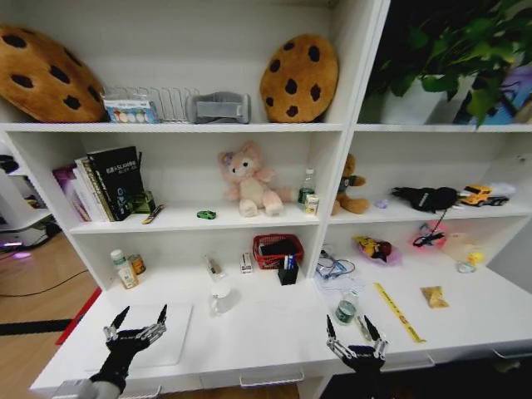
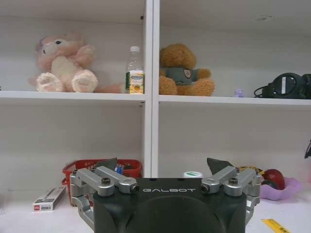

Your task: Organize the objects on the table.

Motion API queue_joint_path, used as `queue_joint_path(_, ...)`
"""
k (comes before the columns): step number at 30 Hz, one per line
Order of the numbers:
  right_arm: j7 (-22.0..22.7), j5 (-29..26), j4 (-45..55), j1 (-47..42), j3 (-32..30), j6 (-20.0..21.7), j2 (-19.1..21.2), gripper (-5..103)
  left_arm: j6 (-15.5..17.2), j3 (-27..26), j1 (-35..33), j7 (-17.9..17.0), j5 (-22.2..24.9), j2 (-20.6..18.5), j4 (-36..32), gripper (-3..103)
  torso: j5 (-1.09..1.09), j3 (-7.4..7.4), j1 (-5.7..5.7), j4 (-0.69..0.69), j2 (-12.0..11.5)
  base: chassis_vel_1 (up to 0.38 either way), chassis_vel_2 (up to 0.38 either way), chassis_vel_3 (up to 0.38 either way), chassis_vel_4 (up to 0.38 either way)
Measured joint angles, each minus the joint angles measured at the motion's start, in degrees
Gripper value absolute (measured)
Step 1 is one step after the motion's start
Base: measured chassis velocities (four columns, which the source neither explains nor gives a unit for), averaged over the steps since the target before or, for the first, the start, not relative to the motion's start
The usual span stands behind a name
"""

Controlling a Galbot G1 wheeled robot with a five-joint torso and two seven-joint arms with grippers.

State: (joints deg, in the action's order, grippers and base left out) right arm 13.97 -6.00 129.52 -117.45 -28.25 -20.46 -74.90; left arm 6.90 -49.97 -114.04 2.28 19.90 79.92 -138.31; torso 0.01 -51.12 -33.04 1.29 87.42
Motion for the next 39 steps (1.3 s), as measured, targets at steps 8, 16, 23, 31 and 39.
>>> queue_joint_path(8,-0.04,-0.9,-1.49,1.63,-0.75,0.26,1.06,100,0.0,0.0,0.0,0.0,0.0,0.0,0.0,100,0.01,-0.01,-0.01,0.0,0.0,-0.233,-0.267,0.228,0.272)
queue_joint_path(16,-1.16,-1.56,-4.71,5.93,1.71,-0.49,1.79,100,0.0,0.01,0.0,0.07,0.0,0.01,0.0,100,-0.01,0.0,0.0,-0.01,0.0,-0.207,-0.223,0.231,0.22)
queue_joint_path(23,-5.61,-3.6,-10.13,13.87,5.29,1.45,9.6,100,0.0,-0.01,0.01,0.04,0.0,-0.01,0.0,100,-0.05,-0.01,-0.02,0.01,-0.01,-0.03,-0.012,0.018,-0.013)
queue_joint_path(31,-7.42,-7.22,-17.68,25.28,9.61,3.78,16.68,100,0.0,-0.02,0.01,0.0,0.0,-0.01,0.0,100,0.01,-0.02,-0.03,0.0,-0.01,0.05,0.038,-0.034,-0.024)
queue_joint_path(39,-10.2,-10.51,-21.06,33.14,14.68,5.1,18.38,100,0.0,0.0,0.01,0.02,0.0,0.0,0.0,100,0.0,-0.01,-0.02,0.0,-0.01,0.0,0.0,0.0,0.0)
